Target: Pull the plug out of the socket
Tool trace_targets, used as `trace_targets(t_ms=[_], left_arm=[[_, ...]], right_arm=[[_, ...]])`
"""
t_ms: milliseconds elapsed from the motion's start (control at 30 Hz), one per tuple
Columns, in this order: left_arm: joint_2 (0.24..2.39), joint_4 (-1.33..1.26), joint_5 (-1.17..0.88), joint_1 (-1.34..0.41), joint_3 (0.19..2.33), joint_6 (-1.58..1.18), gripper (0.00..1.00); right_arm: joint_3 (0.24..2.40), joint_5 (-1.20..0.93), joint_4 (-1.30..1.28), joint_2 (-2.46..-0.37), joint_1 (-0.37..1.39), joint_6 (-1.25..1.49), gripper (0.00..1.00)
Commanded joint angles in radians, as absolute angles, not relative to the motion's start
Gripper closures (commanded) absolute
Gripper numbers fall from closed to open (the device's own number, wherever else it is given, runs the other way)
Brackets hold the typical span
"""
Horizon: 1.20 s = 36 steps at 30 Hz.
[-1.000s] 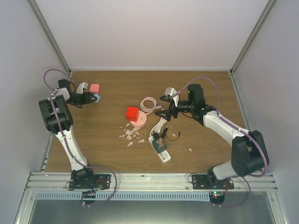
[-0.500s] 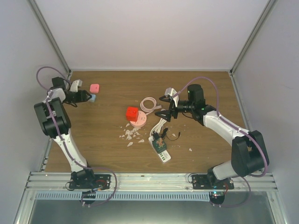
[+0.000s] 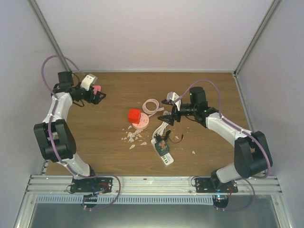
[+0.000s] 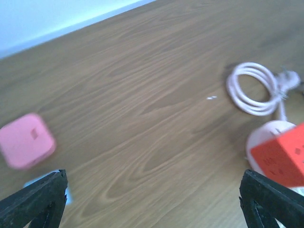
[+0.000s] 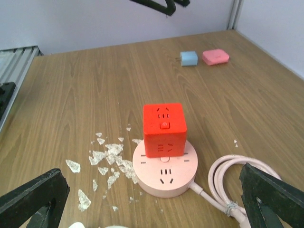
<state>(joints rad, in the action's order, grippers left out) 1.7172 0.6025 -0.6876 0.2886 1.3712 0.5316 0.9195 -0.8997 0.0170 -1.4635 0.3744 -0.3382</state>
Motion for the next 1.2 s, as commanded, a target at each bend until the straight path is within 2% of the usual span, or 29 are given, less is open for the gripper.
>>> trace_targets(t_ms=[0,200,333,600,900,1167], left_arm=[[1.614,0.591,-0.693,0.198,1.294,0.741,0.01],[1.604,0.588,-0.74,0.139,1.304,0.854,0.01],[1.624,0.67,-0.827,0.115,1.349,0.988,0.01],[1.726,0.853,-0.878,0.046,1.446,1.25,0.01],[1.872,1.026,-0.788,-0.105,1.523,1.489,0.01],[1.909,0.935,-0.731,-0.179,1.48,1.479,0.01]], right_arm=[[0.931,-0.911,-0.038,-1.516,0.367,-0.409,0.0],[0.951,-0.922,-0.049,-1.545,0.369,-0.407,0.0],[0.952,-0.914,-0.045,-1.556,0.369,-0.405,0.0],[0.958,-0.91,-0.043,-1.572,0.369,-0.399,0.0],[0.965,-0.909,-0.052,-1.583,0.37,-0.402,0.0],[0.965,-0.916,-0.054,-1.586,0.37,-0.401,0.0]])
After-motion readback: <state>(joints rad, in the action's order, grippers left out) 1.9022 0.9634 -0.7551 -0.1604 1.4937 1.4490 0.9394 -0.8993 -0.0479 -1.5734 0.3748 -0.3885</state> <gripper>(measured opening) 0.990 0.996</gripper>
